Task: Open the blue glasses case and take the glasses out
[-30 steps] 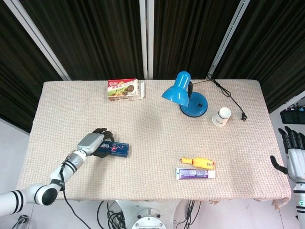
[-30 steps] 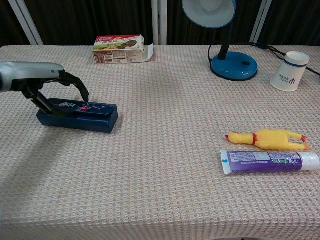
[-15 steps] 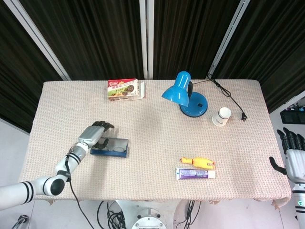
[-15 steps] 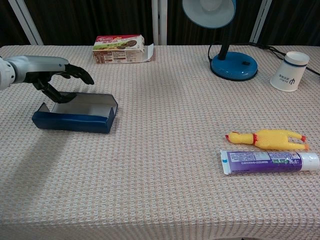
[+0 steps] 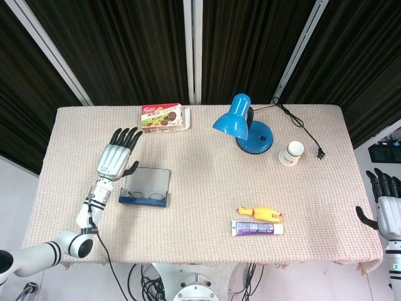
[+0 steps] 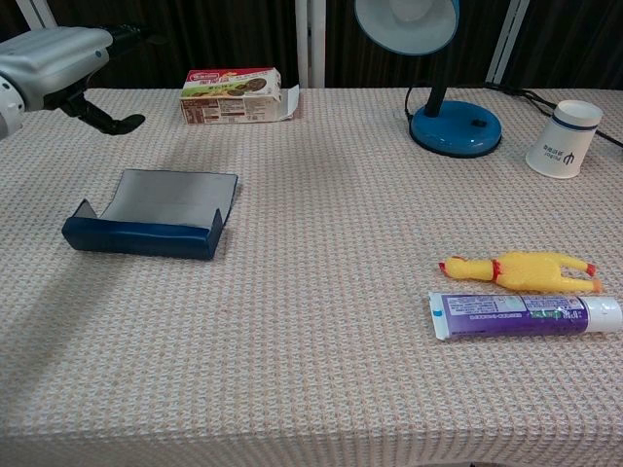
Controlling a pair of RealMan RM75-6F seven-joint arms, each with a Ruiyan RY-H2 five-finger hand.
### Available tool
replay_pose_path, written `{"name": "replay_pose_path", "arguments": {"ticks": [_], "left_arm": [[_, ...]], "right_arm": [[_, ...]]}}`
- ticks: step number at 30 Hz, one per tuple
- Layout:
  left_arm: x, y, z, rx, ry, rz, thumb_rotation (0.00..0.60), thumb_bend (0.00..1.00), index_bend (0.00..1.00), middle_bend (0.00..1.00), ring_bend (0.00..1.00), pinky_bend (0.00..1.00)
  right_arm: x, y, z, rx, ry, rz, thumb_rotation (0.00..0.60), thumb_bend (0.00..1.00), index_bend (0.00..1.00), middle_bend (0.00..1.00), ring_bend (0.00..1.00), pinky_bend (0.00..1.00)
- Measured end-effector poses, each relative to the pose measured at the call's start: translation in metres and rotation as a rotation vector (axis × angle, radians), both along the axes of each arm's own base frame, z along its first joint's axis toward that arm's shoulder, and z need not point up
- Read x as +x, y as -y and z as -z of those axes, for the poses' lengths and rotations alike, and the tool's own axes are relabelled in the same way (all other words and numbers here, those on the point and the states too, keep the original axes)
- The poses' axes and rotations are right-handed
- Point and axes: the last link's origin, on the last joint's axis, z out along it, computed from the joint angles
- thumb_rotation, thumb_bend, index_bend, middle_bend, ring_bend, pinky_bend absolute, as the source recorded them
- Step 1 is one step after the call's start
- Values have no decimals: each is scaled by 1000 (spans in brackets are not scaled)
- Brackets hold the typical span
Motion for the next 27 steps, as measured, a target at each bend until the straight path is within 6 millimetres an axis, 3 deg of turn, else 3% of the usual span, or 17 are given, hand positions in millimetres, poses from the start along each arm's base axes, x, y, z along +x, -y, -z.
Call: {"name": "replay_pose_path", "arguments": {"ticks": [5, 9, 13, 17, 20, 27], "left_arm": [[0, 29, -5, -141, 46, 17, 600, 367, 212, 123, 0, 86], [-12, 61, -22, -233, 25, 28, 600, 404, 277, 107, 0, 66], [-33, 88, -33, -305, -6, -22, 600, 418, 278, 72, 0, 39], [-42, 99, -37, -359, -17, -67, 600, 444, 239, 25, 0, 11], [-49, 105, -38, -379, -28, -91, 600, 460, 189, 1, 0, 1], [-58, 105, -35, -402, -57, -130, 600, 474, 187, 0, 0, 0]], "right_arm": [[0, -1, -1, -6, 0, -2, 600, 245, 0, 0, 0, 0], [1, -1, -2, -7, 0, -7, 600, 247, 0, 0, 0, 0], [3, -1, -1, -4, 1, -14, 600, 250, 0, 0, 0, 0], [6, -1, -2, -8, 0, -23, 600, 250, 0, 0, 0, 0], [8, -2, -2, -9, -1, -28, 600, 252, 0, 0, 0, 0], [14, -2, -2, -10, -5, -39, 600, 257, 0, 0, 0, 0]]}}
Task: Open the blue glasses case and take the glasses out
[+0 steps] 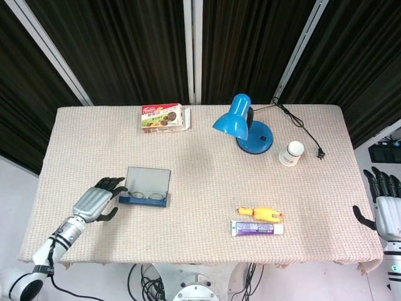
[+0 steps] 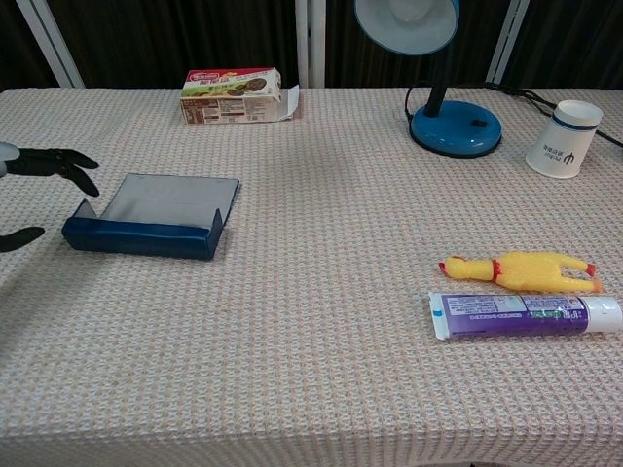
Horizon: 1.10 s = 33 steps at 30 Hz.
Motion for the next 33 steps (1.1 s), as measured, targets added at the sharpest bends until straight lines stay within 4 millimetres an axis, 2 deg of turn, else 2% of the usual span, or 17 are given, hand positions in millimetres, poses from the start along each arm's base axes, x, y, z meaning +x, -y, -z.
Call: {"name": "replay_pose_path", "arguments": {"ticks": [12, 15, 20, 33], "left_arm": [[-7, 7, 5, -27, -79, -19, 600, 501, 243, 0, 0, 0], [-5, 9, 6, -35, -78, -19, 600, 515, 323, 0, 0, 0], [3, 16, 5, -62, -66, -19, 600, 529, 457, 0, 0, 0], [32, 37, 16, -199, -44, 28, 600, 551, 492, 0, 0, 0]], "right_arm": [[0, -1, -1, -4, 5, 0, 600, 267, 0, 0, 0, 0], [-1, -1, -3, -9, 5, 1, 600, 267, 0, 0, 0, 0], [-2, -2, -3, -10, 6, 2, 600, 267, 0, 0, 0, 0], [-4, -2, -2, -5, 12, 0, 600, 268, 0, 0, 0, 0]]}}
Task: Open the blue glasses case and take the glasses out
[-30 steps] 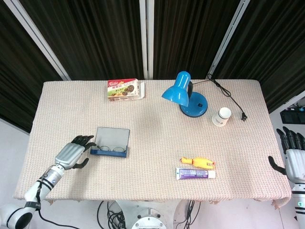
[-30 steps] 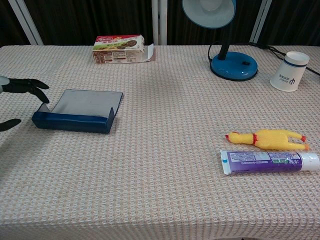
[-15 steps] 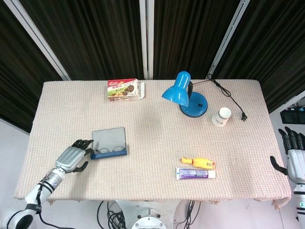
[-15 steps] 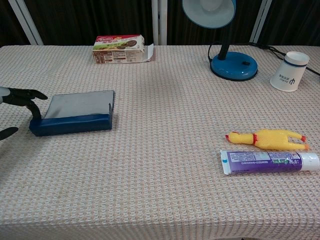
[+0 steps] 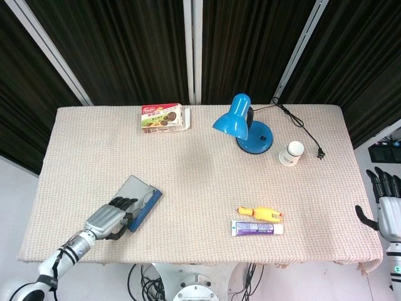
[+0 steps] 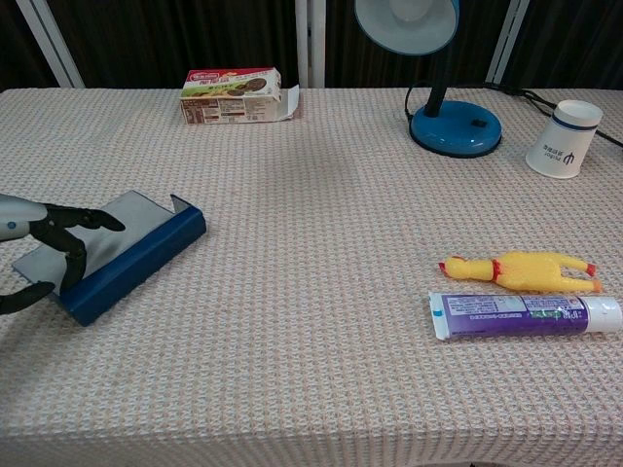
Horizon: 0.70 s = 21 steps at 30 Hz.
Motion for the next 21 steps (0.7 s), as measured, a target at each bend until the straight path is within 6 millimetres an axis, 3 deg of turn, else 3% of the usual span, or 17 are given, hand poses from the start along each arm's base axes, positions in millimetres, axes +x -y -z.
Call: {"name": "replay_pose_path", "arguments": {"ticks": [12, 21], "left_arm": [[46, -5, 24, -81, 56, 116, 600, 568, 479, 0, 0, 0], [70, -23, 38, -67, 86, 162, 600, 577, 438, 0, 0, 0]], "right_arm": [[0, 0, 3, 9, 5, -4, 600, 271, 0, 0, 0, 0], [-1, -1, 3, 9, 6, -3, 600, 270, 0, 0, 0, 0]]}}
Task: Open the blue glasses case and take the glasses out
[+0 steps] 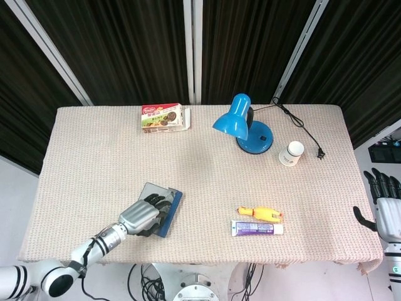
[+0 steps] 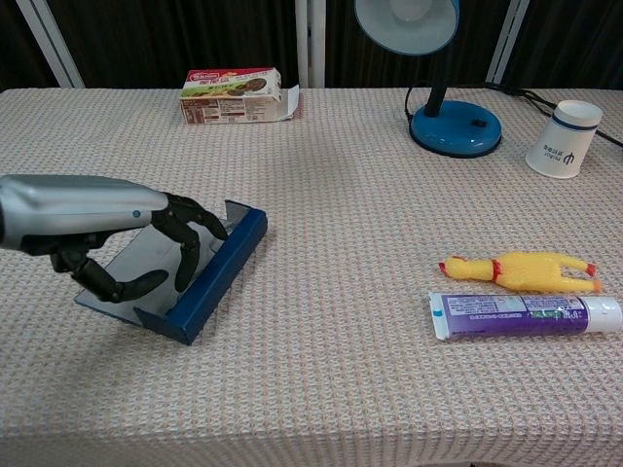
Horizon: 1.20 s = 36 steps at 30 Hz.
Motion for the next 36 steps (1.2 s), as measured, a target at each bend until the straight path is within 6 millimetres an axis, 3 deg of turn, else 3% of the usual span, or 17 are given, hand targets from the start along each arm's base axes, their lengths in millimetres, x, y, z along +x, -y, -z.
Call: {"name": "replay_pose_path", "arguments": {"ticks": [10, 19, 36], "left_arm": [[22, -27, 7, 71, 75, 39, 600, 578, 322, 0, 0, 0], [41, -33, 28, 58, 139, 78, 600, 563, 320, 0, 0, 0], [35, -53, 45, 103, -14, 84, 600, 602, 367, 0, 0, 0]], "right_arm": [[0, 0, 1, -1, 0, 4, 600, 271, 0, 0, 0, 0], [-1, 1, 0, -4, 1, 7, 600, 268, 0, 0, 0, 0], [-2, 1, -2, -6, 6, 10, 600, 268, 0, 0, 0, 0]]}}
